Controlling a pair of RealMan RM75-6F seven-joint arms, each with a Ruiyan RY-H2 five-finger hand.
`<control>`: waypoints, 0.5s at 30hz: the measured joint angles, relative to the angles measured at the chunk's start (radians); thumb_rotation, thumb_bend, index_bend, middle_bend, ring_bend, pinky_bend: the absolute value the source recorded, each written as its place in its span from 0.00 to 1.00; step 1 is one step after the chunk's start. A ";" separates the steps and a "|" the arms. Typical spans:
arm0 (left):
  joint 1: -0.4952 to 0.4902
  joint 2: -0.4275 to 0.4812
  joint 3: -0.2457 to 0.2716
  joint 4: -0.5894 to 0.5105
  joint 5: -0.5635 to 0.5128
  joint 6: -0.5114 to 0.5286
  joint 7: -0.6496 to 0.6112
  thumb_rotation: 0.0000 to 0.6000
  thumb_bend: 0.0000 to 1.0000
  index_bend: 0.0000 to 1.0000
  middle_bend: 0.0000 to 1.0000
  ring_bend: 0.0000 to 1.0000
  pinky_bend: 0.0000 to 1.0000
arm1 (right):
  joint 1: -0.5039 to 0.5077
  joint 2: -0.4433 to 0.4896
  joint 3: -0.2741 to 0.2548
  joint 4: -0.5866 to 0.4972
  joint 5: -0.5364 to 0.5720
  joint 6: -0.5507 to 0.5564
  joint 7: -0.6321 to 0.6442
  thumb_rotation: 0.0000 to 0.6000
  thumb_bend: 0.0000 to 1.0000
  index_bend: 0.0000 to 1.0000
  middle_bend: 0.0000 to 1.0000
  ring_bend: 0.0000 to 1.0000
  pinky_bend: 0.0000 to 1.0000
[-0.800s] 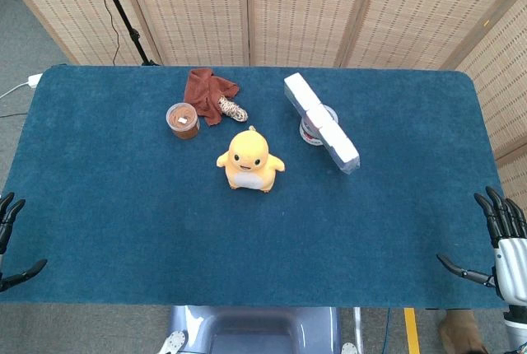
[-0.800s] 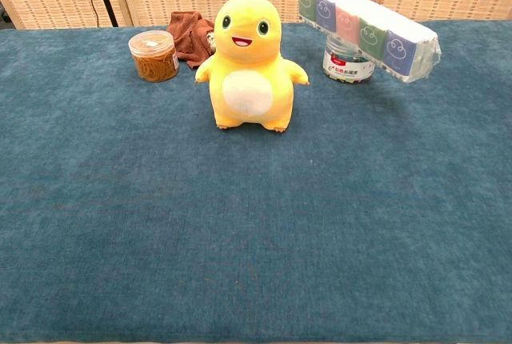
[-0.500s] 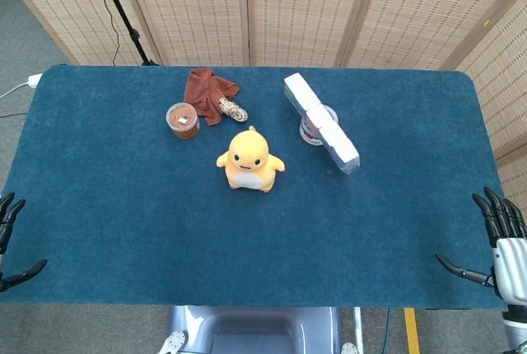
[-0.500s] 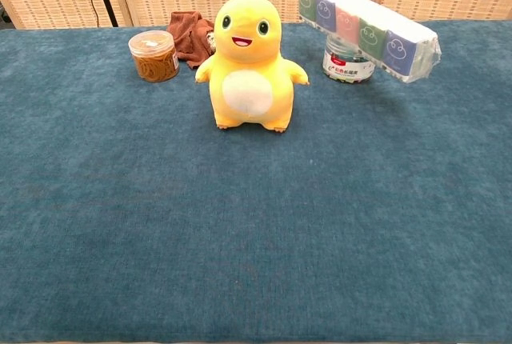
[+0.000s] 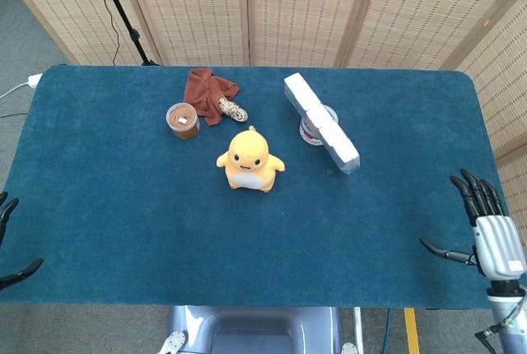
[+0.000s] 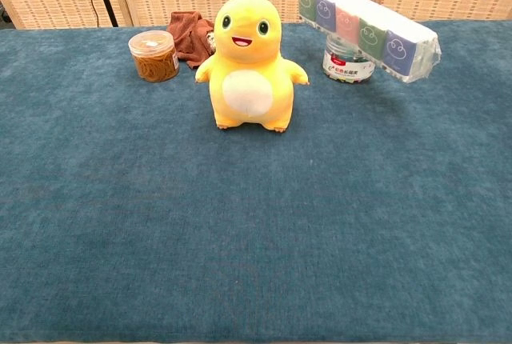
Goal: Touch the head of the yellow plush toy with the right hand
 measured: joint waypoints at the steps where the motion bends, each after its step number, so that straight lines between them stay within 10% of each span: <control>1: -0.001 0.000 -0.001 0.000 -0.002 -0.002 0.000 1.00 0.00 0.00 0.00 0.00 0.00 | 0.015 0.004 0.007 -0.006 -0.001 -0.015 -0.003 0.39 0.00 0.00 0.00 0.00 0.00; 15: -0.022 0.014 -0.009 -0.018 -0.038 -0.059 0.016 1.00 0.00 0.00 0.00 0.00 0.00 | 0.331 -0.016 0.156 -0.150 0.157 -0.346 -0.232 0.39 0.00 0.00 0.00 0.00 0.00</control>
